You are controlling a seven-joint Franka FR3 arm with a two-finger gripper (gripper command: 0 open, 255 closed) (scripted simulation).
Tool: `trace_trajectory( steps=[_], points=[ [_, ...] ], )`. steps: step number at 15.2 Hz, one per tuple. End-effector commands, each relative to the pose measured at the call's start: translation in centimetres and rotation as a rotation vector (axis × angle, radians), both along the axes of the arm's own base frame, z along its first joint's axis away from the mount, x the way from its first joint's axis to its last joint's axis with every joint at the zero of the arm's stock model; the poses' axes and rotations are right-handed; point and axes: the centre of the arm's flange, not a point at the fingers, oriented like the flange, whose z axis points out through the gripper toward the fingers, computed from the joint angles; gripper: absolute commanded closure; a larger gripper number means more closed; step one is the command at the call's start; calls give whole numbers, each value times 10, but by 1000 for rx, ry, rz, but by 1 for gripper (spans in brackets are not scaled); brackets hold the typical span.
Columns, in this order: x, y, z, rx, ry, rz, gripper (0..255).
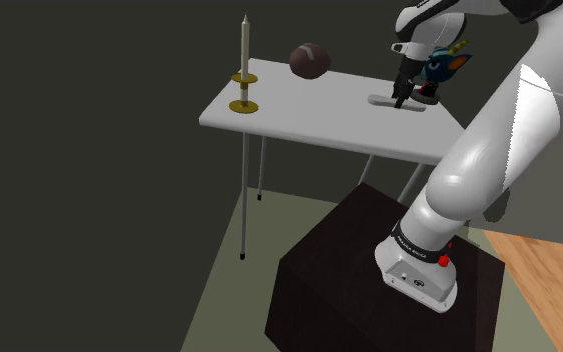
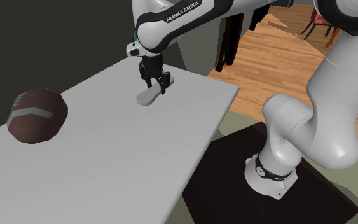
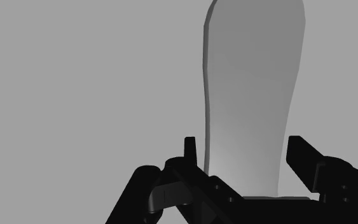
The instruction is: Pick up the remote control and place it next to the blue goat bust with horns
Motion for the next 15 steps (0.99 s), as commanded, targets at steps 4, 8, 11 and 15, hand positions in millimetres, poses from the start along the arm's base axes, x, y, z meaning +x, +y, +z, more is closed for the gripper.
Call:
trace_trajectory(
  steps=[4,8,11,15],
  points=[
    [0,0,0,0,0,0,0],
    [0,0,13,0,0,0,0],
    [0,-1,50,0,0,0,0],
    [0,-1,50,0,0,0,0]
  ],
)
